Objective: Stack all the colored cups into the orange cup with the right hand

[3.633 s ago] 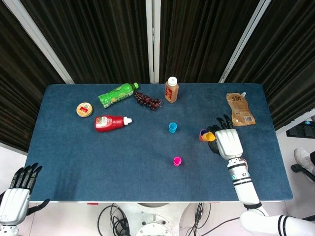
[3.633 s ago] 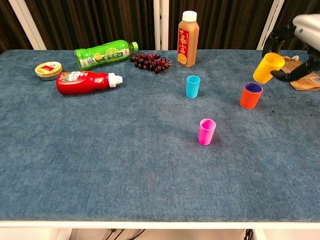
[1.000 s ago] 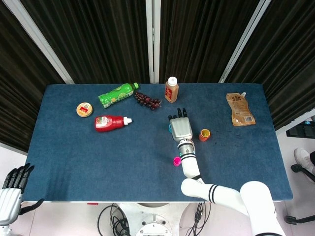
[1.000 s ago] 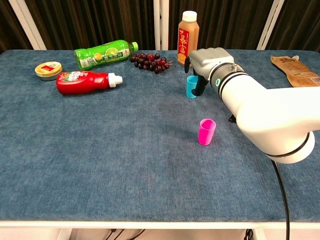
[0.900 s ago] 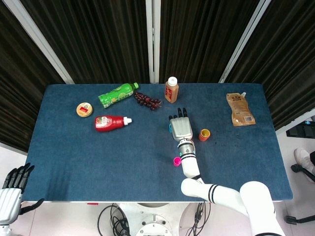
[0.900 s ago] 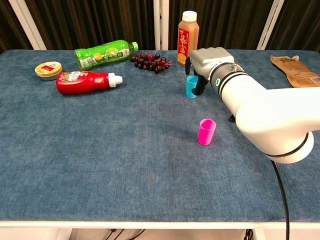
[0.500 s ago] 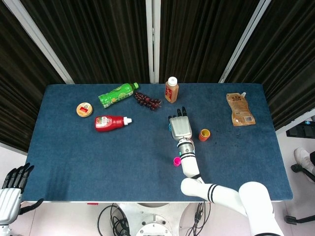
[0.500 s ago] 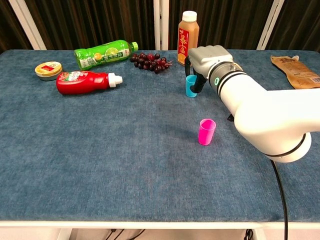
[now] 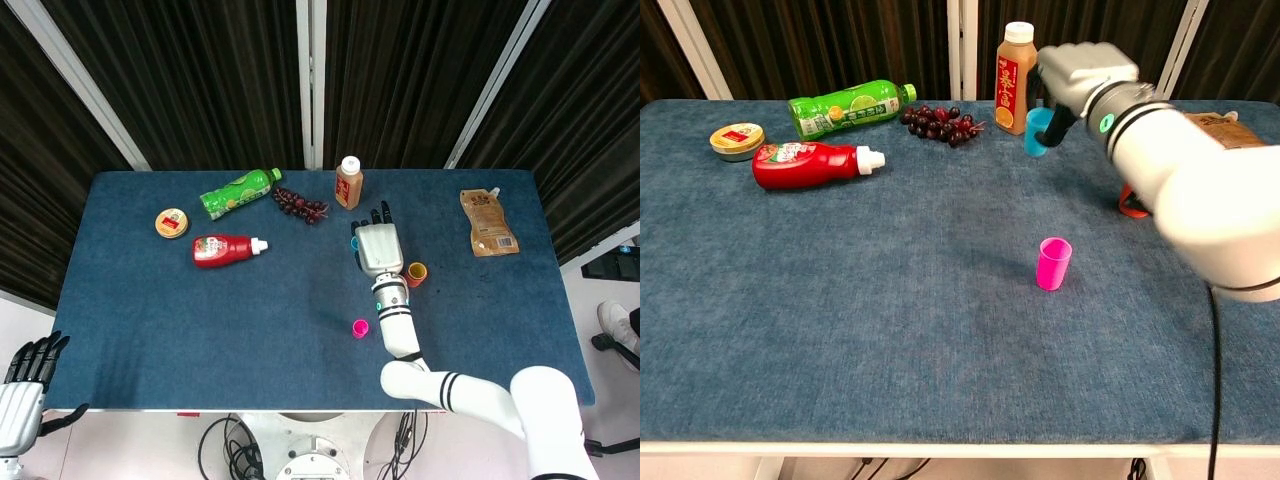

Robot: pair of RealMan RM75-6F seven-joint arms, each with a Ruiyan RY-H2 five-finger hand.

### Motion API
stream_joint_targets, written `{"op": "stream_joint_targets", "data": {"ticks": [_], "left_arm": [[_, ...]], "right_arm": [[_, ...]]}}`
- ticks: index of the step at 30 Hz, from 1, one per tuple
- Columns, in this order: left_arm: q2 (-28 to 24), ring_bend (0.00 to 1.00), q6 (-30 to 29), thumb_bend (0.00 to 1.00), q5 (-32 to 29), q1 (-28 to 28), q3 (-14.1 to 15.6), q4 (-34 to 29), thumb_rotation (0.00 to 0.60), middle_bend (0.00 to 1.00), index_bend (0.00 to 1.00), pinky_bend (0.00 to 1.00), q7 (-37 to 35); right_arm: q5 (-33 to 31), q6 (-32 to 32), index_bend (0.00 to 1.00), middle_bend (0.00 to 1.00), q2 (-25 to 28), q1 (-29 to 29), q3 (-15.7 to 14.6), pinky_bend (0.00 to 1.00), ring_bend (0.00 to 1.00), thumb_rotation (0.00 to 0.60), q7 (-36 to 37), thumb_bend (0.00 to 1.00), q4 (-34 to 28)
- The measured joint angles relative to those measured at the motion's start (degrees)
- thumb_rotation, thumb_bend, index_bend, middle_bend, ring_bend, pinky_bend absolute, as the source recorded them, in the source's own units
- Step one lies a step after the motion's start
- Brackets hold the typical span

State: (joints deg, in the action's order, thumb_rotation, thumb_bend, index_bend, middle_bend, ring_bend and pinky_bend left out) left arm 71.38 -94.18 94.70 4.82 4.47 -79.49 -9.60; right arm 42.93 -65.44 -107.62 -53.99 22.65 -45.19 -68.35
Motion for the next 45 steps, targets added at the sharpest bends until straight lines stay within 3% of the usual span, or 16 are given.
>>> {"op": "stream_joint_targets", "data": {"ticks": [7,14,27,30,35,39,45], "left_arm": [[0.27,0.0,0.11,0.06,0.52,-0.27,0.03,-0.69,0.6,0.0,0.01,0.0,1.34],[0.63,0.0,0.46,0.06,0.83,-0.63,0.01,-1.28,0.6,0.0,0.01,0.0,2.41],[0.32,0.0,0.38,0.06,0.95,-0.75,0.07,-1.94,0.6,0.0,0.01,0.0,3.03],[0.2,0.0,0.48,0.06,0.82,-0.74,0.1,-1.91,0.6,0.0,0.01,0.0,2.85],[0.08,0.0,0.52,0.06,0.75,-0.84,0.04,-1.86,0.6,0.0,0.01,0.0,2.56],[0.14,0.0,0.7,0.06,0.67,-0.96,0.0,-1.79,0.6,0.0,0.01,0.0,2.44],[0.25,0.0,0.85,0.06,0.71,-1.05,0.02,-1.96,0.6,0.0,0.01,0.0,2.92]], "right_arm": [[0.54,-1.23,0.54,0.53,12.42,6.17,-1.66,0.0,0.18,0.6,1.08,0.33,-12.66],[0.87,1.09,0.56,0.53,21.74,11.64,-7.37,0.0,0.18,0.6,3.06,0.33,-20.59],[2.09,1.26,0.56,0.52,22.12,12.89,-10.07,0.0,0.17,0.6,5.65,0.33,-21.22],[1.87,1.77,0.47,0.46,21.59,12.51,-10.37,0.0,0.15,0.6,5.54,0.31,-20.9],[2.35,2.68,0.07,0.18,21.87,12.38,-10.57,0.0,0.0,0.6,6.76,0.22,-20.85],[4.55,2.9,0.0,0.15,23.53,12.82,-10.52,0.0,0.0,0.6,9.58,0.21,-21.88],[9.76,2.15,0.04,0.19,27.36,13.81,-10.92,0.0,0.0,0.6,11.88,0.19,-28.97]]}}
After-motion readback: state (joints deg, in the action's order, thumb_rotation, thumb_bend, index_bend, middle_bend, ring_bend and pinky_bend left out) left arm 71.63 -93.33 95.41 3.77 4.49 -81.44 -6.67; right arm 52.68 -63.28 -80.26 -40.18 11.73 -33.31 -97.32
